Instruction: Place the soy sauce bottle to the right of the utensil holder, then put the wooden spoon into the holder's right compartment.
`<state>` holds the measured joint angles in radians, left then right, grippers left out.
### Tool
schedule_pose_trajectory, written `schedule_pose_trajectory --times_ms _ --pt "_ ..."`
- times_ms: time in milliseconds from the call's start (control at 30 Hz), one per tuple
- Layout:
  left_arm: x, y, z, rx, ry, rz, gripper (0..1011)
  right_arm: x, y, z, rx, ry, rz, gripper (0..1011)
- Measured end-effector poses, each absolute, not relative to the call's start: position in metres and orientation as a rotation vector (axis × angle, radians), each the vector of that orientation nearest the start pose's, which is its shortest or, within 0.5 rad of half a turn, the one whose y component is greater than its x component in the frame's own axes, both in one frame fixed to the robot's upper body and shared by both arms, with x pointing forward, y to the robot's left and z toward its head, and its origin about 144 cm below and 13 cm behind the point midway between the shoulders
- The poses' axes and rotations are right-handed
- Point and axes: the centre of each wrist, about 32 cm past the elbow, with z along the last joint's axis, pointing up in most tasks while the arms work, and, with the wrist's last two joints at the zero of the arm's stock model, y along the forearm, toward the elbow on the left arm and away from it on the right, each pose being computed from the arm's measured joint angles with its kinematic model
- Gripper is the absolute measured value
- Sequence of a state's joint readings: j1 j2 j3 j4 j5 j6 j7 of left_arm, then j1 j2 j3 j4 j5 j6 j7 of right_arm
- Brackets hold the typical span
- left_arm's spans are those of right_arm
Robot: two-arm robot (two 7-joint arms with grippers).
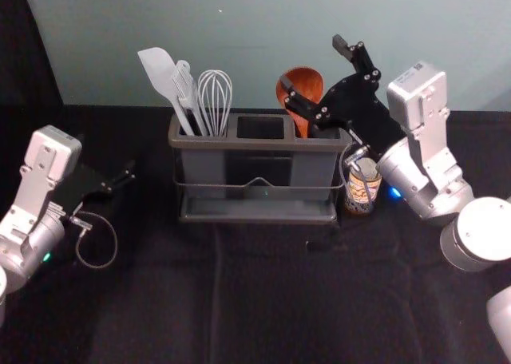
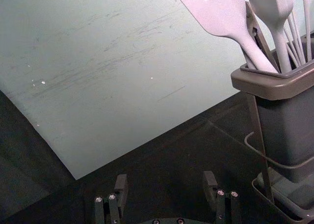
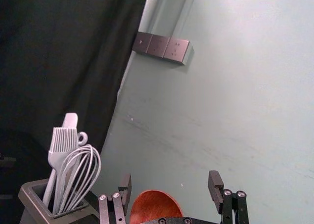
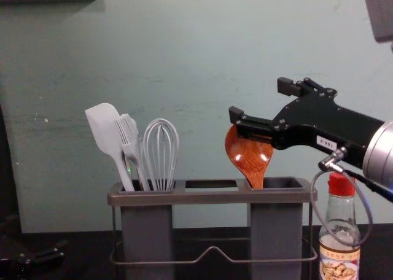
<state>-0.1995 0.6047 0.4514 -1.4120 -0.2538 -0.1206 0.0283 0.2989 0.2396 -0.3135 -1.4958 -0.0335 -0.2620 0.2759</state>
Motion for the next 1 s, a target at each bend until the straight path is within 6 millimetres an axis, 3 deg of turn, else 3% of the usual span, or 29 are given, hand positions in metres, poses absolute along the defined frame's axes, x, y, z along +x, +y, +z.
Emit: schedule_pose_trajectory --times_ms 500,767,1000 --pt "0.489 0.310 1.140 0.304 -0.285 1.248 1005 0.489 -0.216 1.251 -0.064 -0.468 -1.064 1000" --pt "0.489 0.310 1.140 0.304 -0.285 1.248 1005 0.467 -0.237 1.246 -0.082 -0.423 -1.144 1002" --pt "0.489 0.310 1.140 0.304 -0.285 1.248 1005 0.442 -0.255 1.221 -0.104 -0.400 -1.231 1000"
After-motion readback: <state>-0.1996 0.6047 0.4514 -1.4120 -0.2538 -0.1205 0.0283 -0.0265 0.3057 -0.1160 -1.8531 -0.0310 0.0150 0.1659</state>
